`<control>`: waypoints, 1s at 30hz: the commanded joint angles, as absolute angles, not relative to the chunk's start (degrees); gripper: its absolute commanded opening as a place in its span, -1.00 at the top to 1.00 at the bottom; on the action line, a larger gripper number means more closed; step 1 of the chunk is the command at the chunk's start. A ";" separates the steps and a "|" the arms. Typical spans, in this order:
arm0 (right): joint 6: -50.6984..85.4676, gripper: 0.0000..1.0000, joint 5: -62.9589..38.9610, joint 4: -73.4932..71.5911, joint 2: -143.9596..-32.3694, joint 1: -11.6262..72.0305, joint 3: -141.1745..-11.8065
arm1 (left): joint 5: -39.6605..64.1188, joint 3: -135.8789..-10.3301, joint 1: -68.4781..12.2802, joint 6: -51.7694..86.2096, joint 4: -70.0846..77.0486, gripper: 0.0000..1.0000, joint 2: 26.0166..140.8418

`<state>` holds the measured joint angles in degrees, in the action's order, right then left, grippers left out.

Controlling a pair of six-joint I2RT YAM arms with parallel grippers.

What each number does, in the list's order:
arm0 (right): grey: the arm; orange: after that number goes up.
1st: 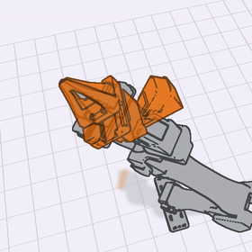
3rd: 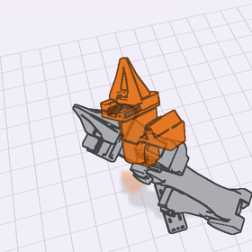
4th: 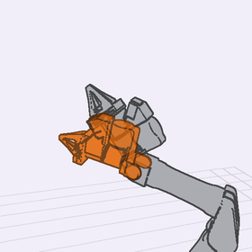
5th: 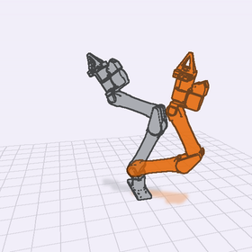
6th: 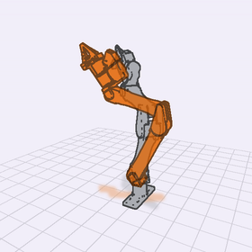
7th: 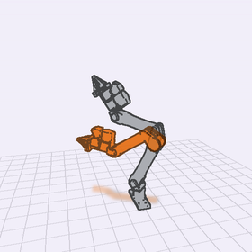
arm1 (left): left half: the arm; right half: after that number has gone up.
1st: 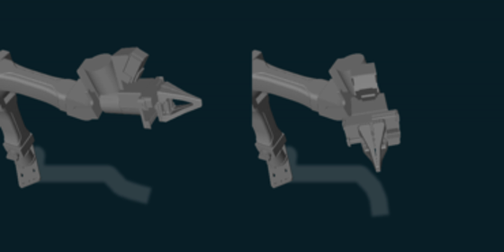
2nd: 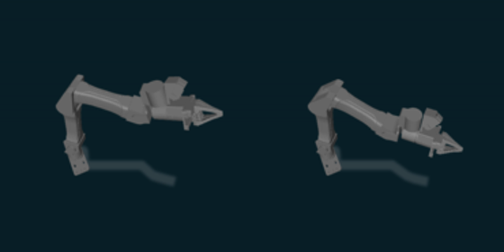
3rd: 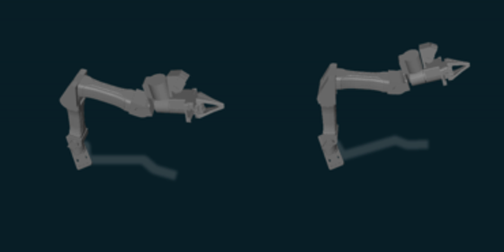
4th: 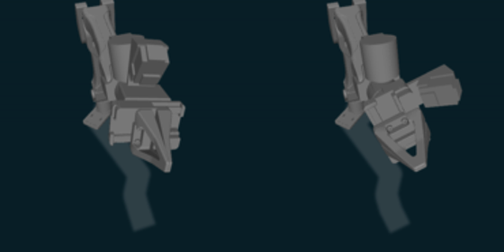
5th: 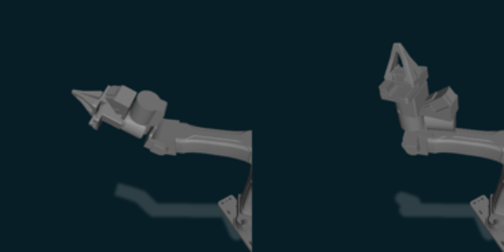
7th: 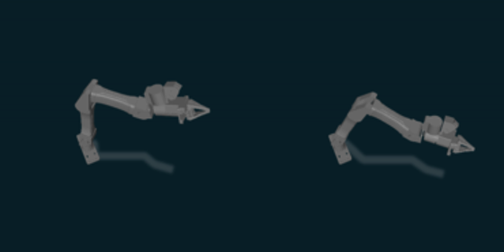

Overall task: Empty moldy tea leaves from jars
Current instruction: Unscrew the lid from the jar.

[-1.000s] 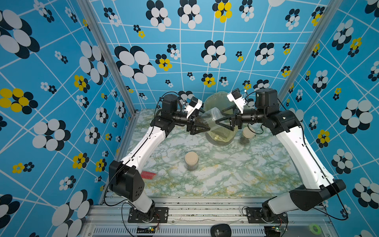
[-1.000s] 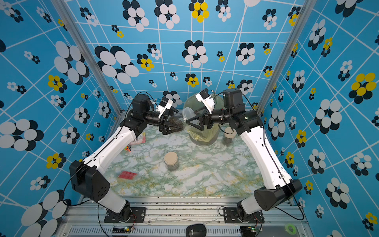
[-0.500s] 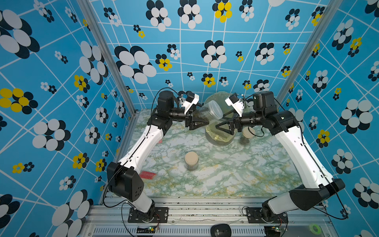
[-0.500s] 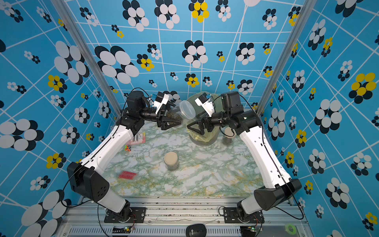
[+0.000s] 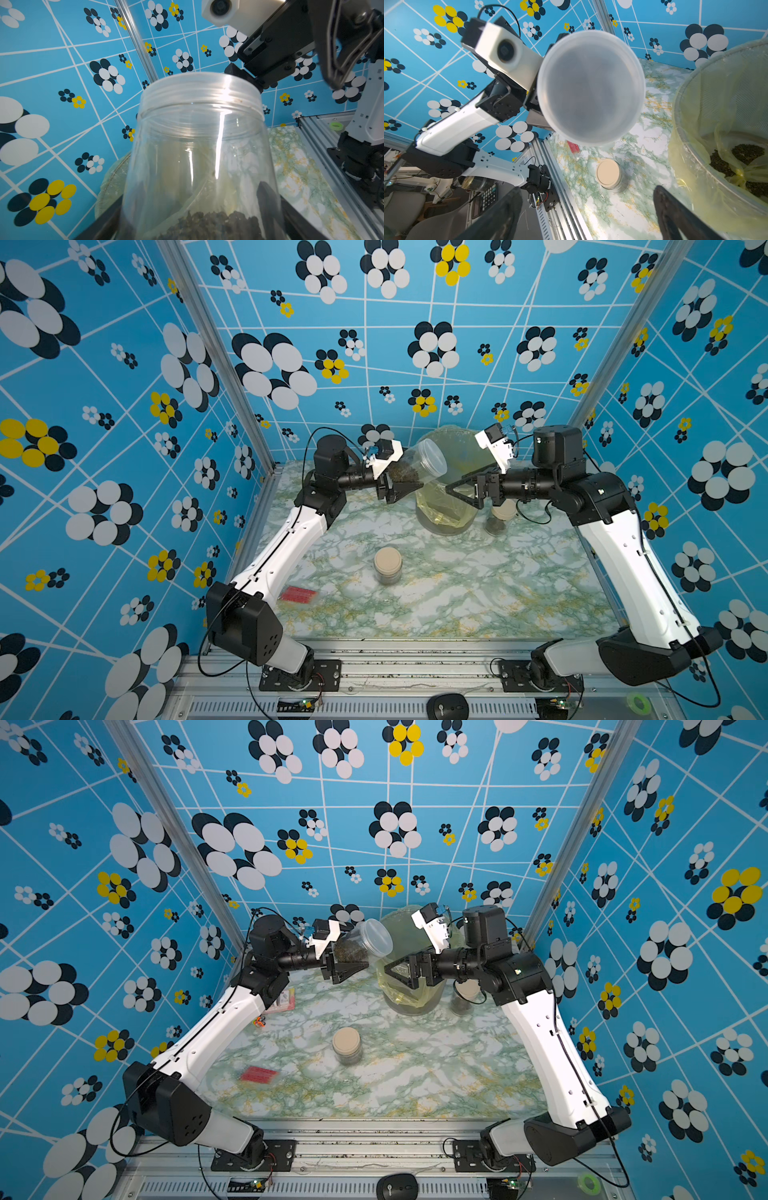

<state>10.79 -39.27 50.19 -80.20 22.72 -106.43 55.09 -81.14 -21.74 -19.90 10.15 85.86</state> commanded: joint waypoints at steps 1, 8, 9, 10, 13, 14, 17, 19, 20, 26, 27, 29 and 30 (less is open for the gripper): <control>21.49 -0.98 -37.92 49.41 -80.43 22.91 -108.77 | 45.75 -78.13 -24.14 -29.86 16.68 -0.02 83.31; 30.72 -0.98 -37.07 52.04 -84.00 22.20 -113.28 | 34.54 -70.94 -27.51 -38.54 32.38 -0.01 82.54; 31.65 -0.99 -37.14 51.81 -84.27 21.99 -113.53 | 33.34 -70.43 -28.03 -40.41 33.60 -0.01 82.62; 32.52 -0.99 -37.21 51.69 -84.54 21.76 -113.89 | 32.25 -69.94 -28.60 -42.17 34.72 -0.01 82.70; 34.07 -0.99 -37.53 51.85 -85.83 21.23 -115.00 | 30.65 -69.23 -29.77 -45.30 37.69 -0.01 83.11; 34.28 -0.99 -37.59 51.99 -86.15 21.13 -115.36 | 30.33 -69.29 -30.12 -45.99 38.09 -0.01 83.22; 35.43 -0.98 -38.23 51.46 -87.13 20.91 -116.46 | 30.20 -69.49 -30.74 -47.19 39.10 -0.01 83.58; 35.34 -0.99 -38.25 51.81 -87.96 20.85 -117.97 | 30.38 -69.65 -30.94 -47.62 39.20 0.00 83.89; 35.26 -0.99 -38.27 51.98 -88.46 20.91 -118.73 | 30.49 -69.75 -31.10 -47.84 39.23 0.00 83.93; 35.44 -0.99 -38.50 51.64 -90.47 20.83 -121.29 | 30.78 -70.52 -31.46 -49.22 37.57 0.01 84.52; 35.17 -0.99 -38.43 52.23 -91.05 20.83 -121.97 | 30.92 -70.76 -31.55 -49.55 36.92 0.00 84.62; 34.48 -0.99 -38.10 53.64 -92.20 20.79 -123.43 | 30.77 -70.75 -31.72 -50.00 36.63 0.01 84.71; 34.23 -0.99 -38.04 54.20 -92.71 20.83 -124.10 | 30.89 -70.76 -31.75 -50.13 36.56 0.01 84.73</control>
<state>34.96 -38.00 52.12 -91.22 21.21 -122.04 31.22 -69.52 -31.20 -48.80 35.81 84.44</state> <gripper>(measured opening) 0.991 0.863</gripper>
